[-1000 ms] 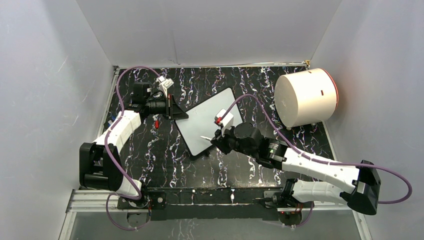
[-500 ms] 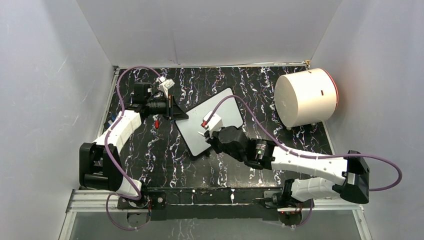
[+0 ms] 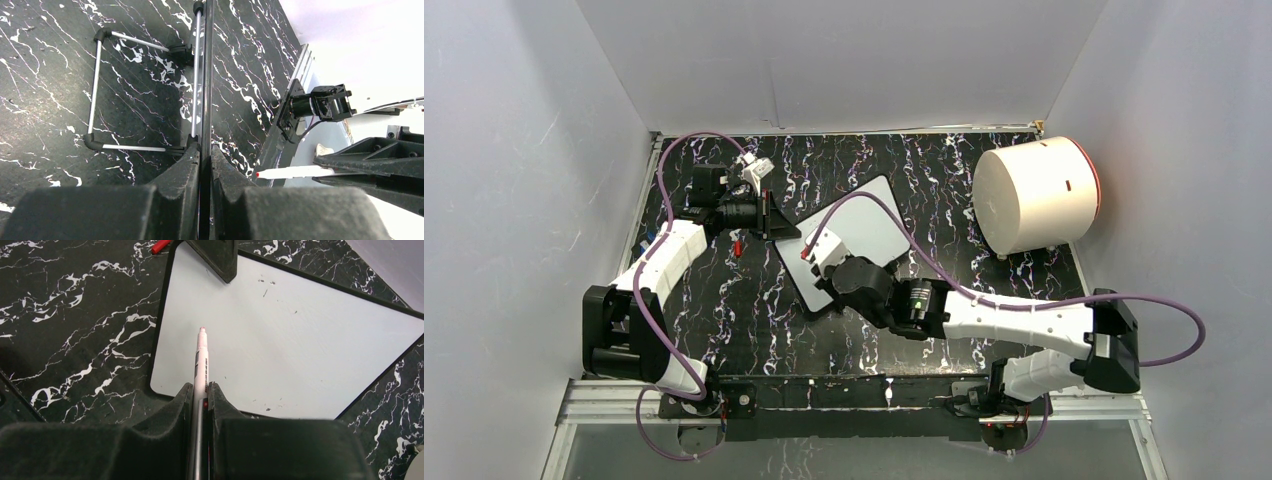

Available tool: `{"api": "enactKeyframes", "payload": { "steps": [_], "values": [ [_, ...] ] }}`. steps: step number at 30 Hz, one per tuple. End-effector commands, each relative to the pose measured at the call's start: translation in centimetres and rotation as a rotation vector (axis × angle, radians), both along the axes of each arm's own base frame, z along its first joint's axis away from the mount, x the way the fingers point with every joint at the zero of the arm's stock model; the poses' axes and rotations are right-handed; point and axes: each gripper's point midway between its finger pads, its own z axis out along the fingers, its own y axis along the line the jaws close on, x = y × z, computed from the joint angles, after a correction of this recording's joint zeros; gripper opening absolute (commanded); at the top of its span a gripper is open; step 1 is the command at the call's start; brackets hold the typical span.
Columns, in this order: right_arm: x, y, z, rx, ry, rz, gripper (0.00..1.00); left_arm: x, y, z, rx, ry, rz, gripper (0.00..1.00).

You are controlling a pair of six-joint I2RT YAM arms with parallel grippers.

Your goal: Write a sentence on the whiteboard

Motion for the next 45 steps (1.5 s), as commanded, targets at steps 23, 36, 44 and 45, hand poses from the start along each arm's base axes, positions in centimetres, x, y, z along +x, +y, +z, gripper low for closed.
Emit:
{"api": "enactKeyframes", "payload": {
  "steps": [23,36,44,45],
  "values": [
    [1.5,5.0,3.4,0.028,-0.097,-0.008,0.0,-0.9,-0.5,-1.0,0.031,0.051,-0.026,0.0],
    [2.3,5.7,3.0,0.014,-0.105,-0.013,0.0,-0.9,-0.5,-1.1,0.033,0.053,-0.03,0.0],
    [2.7,5.9,2.9,0.014,-0.102,-0.017,0.0,-0.9,-0.5,-1.2,0.035,0.056,-0.029,0.0],
    [2.7,5.9,2.9,0.013,-0.103,-0.018,0.0,-0.9,-0.5,-1.2,0.035,0.057,-0.03,0.0]
  ]
}}
